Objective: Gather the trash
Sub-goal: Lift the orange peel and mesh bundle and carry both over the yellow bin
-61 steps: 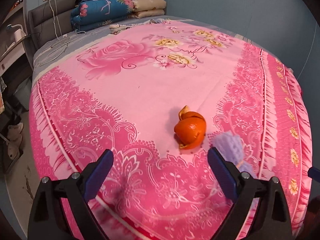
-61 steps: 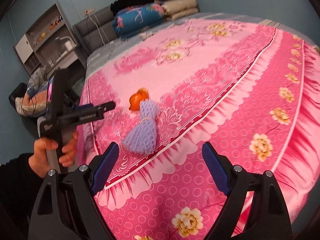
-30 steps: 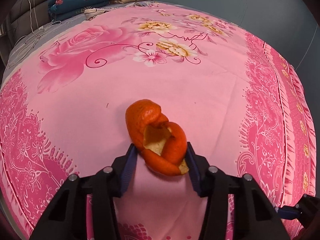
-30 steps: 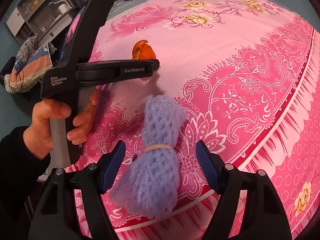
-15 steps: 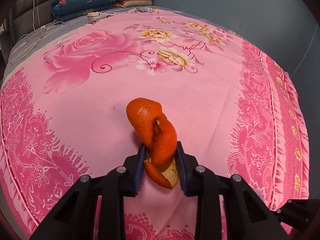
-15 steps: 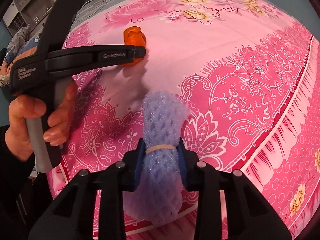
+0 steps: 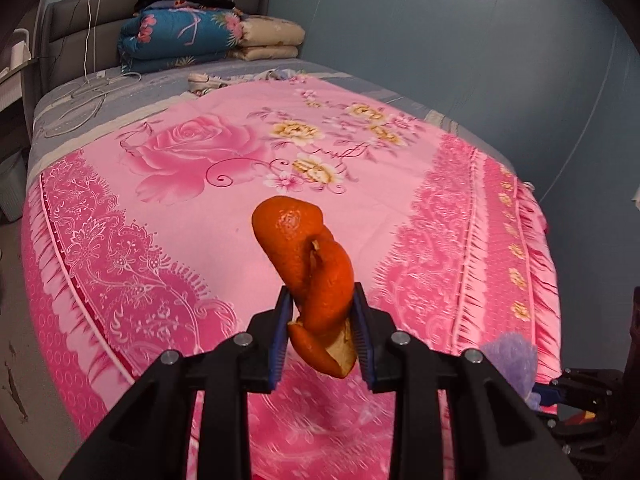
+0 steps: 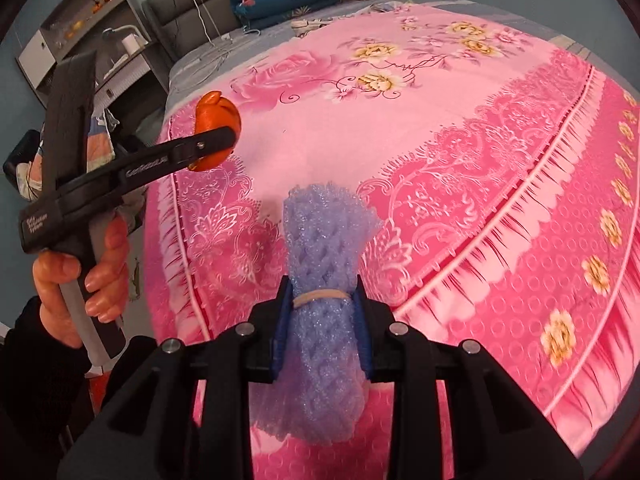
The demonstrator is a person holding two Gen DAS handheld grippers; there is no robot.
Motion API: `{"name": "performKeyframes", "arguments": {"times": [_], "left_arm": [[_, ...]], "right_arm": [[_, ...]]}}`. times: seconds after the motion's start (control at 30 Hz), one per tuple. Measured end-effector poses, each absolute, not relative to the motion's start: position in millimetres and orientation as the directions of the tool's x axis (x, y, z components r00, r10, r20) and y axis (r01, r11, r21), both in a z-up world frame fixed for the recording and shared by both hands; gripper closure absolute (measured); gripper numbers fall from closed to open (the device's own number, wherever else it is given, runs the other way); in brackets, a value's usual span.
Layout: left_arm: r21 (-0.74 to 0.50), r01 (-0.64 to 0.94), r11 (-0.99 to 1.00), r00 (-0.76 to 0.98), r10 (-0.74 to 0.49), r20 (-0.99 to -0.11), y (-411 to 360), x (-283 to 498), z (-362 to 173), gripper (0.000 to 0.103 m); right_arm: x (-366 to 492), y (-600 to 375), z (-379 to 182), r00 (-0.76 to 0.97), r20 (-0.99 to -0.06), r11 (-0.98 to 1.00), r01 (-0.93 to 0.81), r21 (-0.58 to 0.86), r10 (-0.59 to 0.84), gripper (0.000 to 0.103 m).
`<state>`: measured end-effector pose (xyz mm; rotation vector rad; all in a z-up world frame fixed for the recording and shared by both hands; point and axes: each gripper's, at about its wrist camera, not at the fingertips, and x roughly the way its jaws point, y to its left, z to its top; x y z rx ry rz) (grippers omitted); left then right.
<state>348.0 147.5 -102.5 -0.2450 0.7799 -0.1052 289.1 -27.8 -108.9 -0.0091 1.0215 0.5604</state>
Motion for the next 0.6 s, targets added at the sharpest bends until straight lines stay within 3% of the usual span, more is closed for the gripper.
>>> {"name": "performKeyframes", "arguments": {"times": [0.6], "left_arm": [[-0.258, 0.202, 0.945, 0.774, -0.315, -0.550, 54.8, 211.7, -11.6, 0.076]], "right_arm": [[162.8, -133.1, -27.1, 0.576, -0.686, 0.891, -0.361, 0.275, 0.445, 0.075]]}}
